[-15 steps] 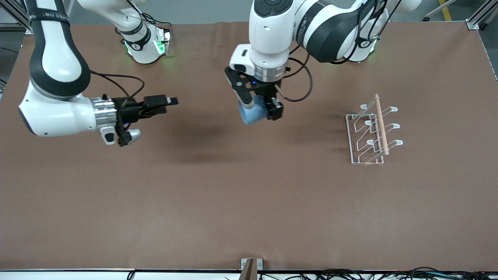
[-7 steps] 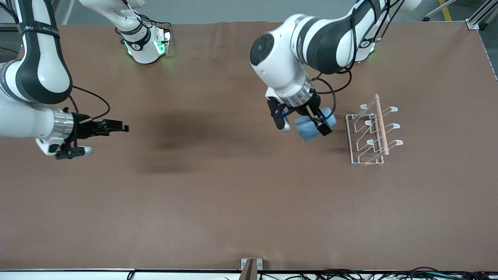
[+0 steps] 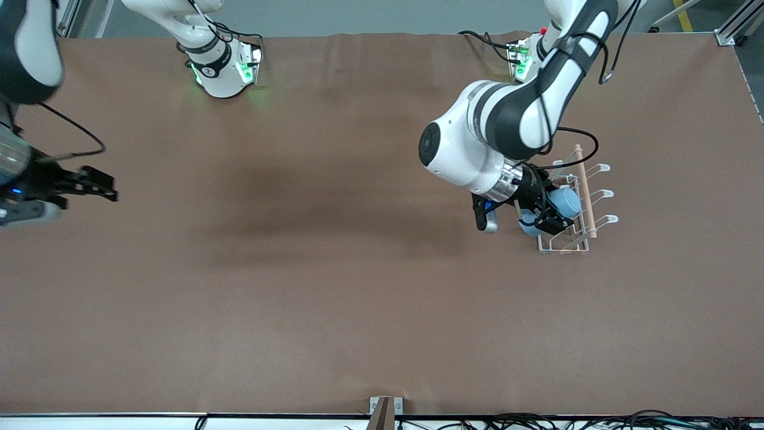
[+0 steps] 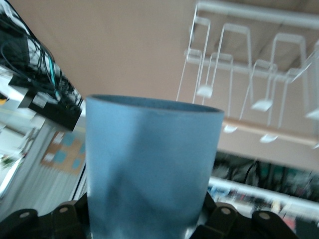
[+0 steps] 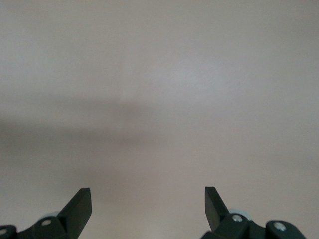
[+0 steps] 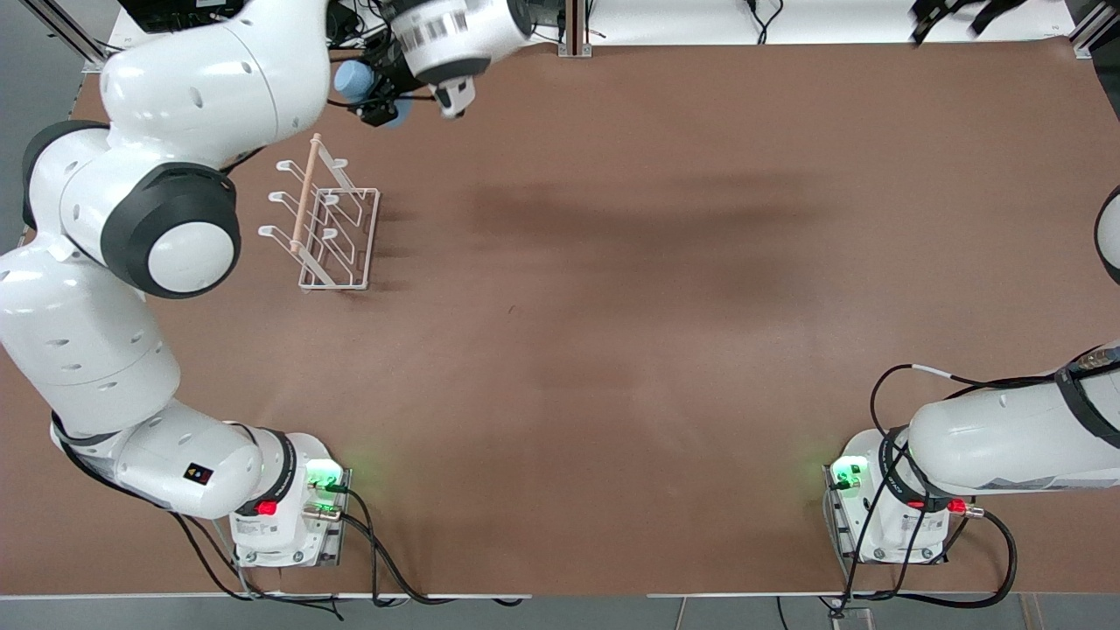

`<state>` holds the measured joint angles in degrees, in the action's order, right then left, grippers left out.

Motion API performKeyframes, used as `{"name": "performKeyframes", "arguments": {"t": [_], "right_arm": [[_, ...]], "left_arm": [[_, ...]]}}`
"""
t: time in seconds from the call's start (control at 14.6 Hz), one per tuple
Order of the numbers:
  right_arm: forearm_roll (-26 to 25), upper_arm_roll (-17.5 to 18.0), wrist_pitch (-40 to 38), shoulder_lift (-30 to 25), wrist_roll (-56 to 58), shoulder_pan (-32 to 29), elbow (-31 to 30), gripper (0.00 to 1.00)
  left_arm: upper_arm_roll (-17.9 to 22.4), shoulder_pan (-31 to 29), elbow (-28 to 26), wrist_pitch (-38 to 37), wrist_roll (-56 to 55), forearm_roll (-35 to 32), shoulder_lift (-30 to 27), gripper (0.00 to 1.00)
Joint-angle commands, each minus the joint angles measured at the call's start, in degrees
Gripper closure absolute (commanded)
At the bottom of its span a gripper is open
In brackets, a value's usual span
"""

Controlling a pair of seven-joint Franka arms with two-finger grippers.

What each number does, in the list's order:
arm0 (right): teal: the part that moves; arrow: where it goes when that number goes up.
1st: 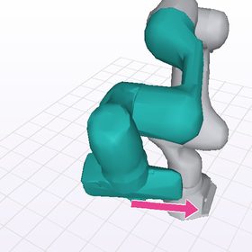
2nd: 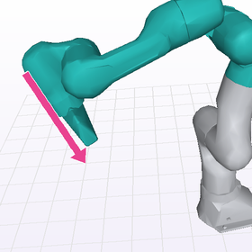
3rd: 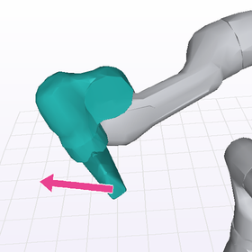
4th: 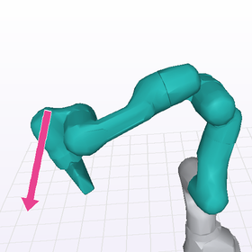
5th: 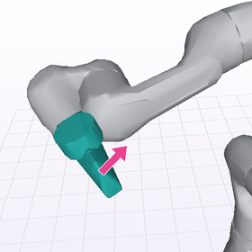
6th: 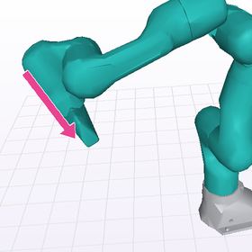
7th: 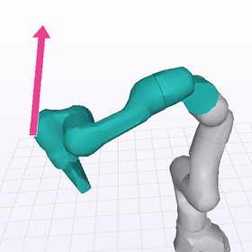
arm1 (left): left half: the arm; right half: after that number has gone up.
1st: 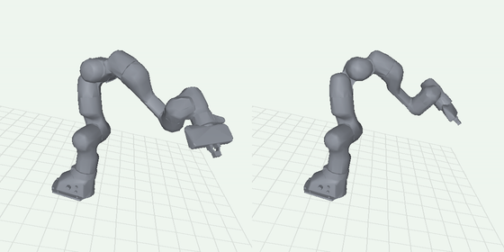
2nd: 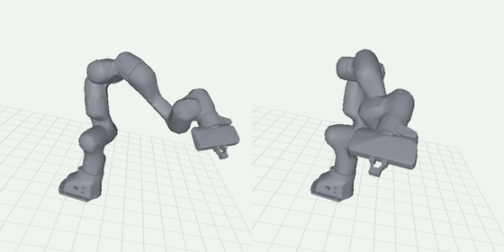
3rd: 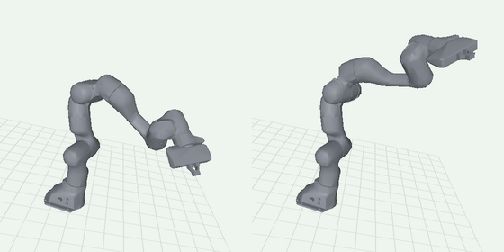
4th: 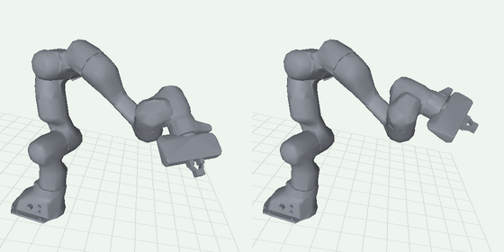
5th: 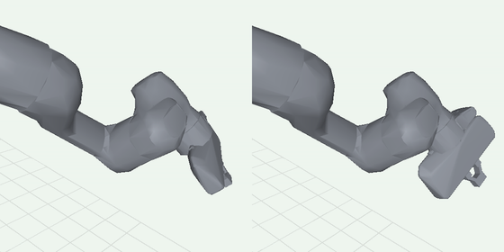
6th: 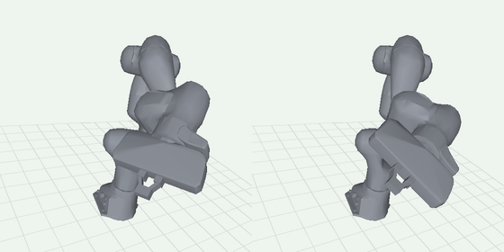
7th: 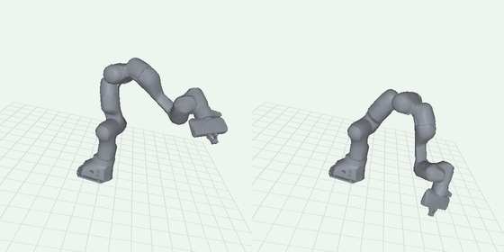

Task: Hang cup on cup holder
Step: 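Carry the cup to the holder while the right gripper withdraws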

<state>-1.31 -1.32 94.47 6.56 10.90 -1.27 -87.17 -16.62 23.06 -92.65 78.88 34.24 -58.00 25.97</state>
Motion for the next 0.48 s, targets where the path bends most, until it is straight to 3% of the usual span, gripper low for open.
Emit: {"name": "performKeyframes", "arguments": {"t": [0.0,0.27,0.41], "right_arm": [[-1.15,0.88,-2.97,0.56,2.44,-2.33,5.77,0.00],[-0.72,0.89,-14.46,0.12,3.78,-2.77,12.80,0.00],[-0.54,0.88,-16.16,-1.89,-3.72,-2.77,11.86,0.05]], "left_arm": [[-0.34,-2.04,-6.74,-0.83,0.39,-4.57,-1.97,0.55],[-0.34,-4.51,-11.58,-1.27,0.39,-9.31,-1.62,0.54],[-0.34,-4.69,-12.37,-1.27,0.39,-9.76,-1.10,0.53]]}}
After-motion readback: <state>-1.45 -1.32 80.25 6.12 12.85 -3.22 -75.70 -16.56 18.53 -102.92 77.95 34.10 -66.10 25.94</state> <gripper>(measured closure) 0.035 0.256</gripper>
